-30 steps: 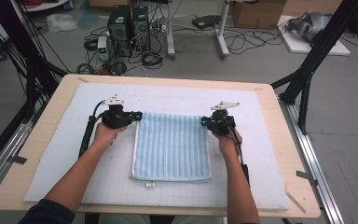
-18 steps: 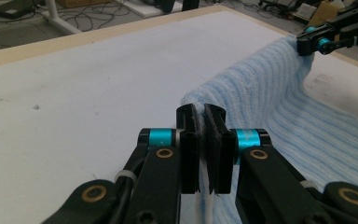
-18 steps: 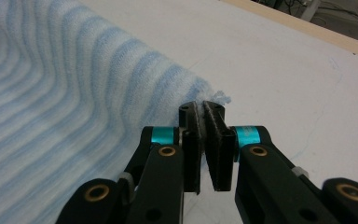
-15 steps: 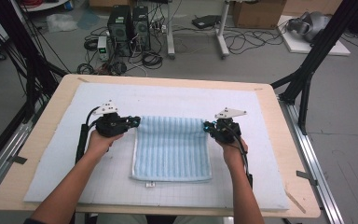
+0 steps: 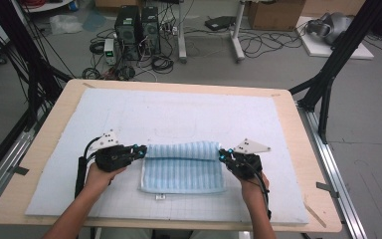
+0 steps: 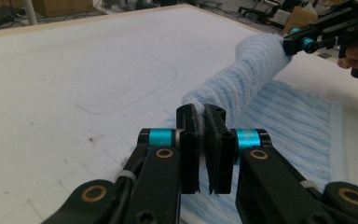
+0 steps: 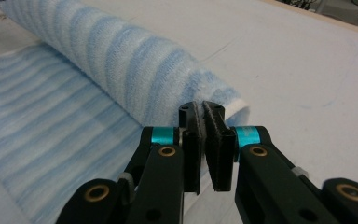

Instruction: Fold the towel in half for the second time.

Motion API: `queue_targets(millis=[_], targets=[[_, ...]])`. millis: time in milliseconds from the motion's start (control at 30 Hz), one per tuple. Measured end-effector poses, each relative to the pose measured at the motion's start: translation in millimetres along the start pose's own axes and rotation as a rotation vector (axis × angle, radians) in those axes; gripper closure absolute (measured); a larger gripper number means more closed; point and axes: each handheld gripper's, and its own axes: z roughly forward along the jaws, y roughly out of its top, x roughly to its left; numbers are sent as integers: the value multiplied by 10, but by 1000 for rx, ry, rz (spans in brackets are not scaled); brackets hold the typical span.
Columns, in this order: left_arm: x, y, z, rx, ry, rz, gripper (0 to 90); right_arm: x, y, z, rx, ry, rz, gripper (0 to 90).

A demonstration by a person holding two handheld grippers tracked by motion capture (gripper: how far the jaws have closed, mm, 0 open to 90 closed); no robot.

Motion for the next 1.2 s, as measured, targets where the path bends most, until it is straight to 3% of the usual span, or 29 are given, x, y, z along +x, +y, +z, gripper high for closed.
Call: queue_targets(millis=[333, 567, 633, 733, 833, 900, 1000, 1067, 1200], targets=[[-331, -134, -165, 20, -20, 39, 842, 231, -220, -257, -12, -2, 3, 857], [-438, -260, -196, 58, -38, 37, 837, 360, -342, -374, 14, 0, -8, 848], [-441, -278, -203, 61, -47, 4, 770, 375, -351, -397, 18, -13, 1, 758], [-432, -239, -244, 26, -45, -44, 565, 359, -323, -472, -30, -29, 58, 631], [-411, -162, -280, -5, -19, -41, 535, 368, -247, -525, -82, -23, 77, 621], [-393, -139, -244, 6, -14, -37, 538, 408, -169, -499, -97, -3, 63, 623], [-368, -134, -128, 47, -6, -41, 543, 463, -109, -327, -33, 4, 16, 625], [-365, -147, -43, 85, -8, -29, 559, 473, -115, -191, 11, 9, 18, 627], [-392, -189, 70, 194, 57, 38, 626, 512, -190, -5, 107, 29, 7, 629]])
